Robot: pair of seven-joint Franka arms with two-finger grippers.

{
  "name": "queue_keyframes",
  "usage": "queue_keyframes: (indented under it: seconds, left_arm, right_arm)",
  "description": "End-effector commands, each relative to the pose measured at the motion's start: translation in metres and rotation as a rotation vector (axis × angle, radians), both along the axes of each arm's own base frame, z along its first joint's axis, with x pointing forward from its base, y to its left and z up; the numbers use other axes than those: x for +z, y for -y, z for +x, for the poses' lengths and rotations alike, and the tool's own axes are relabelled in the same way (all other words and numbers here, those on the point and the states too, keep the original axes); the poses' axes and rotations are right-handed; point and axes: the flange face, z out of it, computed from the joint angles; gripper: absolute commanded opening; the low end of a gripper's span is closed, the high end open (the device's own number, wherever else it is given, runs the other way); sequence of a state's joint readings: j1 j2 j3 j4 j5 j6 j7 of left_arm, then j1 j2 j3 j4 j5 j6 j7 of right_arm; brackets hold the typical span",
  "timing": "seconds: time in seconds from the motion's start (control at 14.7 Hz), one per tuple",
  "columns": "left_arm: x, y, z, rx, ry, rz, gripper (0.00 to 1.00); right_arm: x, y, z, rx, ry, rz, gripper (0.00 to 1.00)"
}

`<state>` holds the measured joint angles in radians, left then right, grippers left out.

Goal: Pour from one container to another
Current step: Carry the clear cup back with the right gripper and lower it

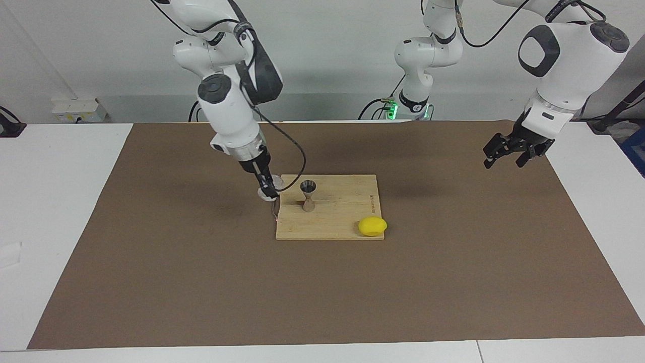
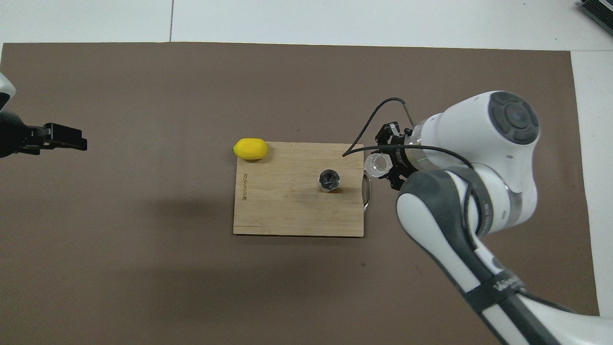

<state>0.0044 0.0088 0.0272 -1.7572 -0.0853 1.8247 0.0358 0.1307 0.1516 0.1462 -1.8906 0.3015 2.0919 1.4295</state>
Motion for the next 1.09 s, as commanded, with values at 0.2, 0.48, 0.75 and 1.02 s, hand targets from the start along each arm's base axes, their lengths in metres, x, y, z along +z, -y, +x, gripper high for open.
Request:
queue_keyframes:
  seconds: [0.2, 0.48, 0.75, 1.02]
  left_arm:
    - [0.003, -0.006, -0.002, 0.012, 0.016, 0.0, 1.0]
    - [-0.001, -0.001, -0.001, 0.005, 0.01, -0.002, 1.0]
    - [-0.002, 0.001, -0.002, 0.001, 0.004, -0.002, 1.0]
    - [-0.002, 0.001, -0.004, 0.003, -0.004, -0.003, 1.0]
  right_arm:
    - [-0.069, 0.114, 0.01, -0.036, -0.123, 0.206, 0.0]
    - [-0.093, 0.163, 0.0, -0.013, -0.113, 0.256, 0.03]
    - [-0.131, 0.186, -0.008, 0.032, -0.137, 0.283, 0.13]
    - [-0.139, 0.198, -0.012, 0.035, -0.131, 0.285, 0.42]
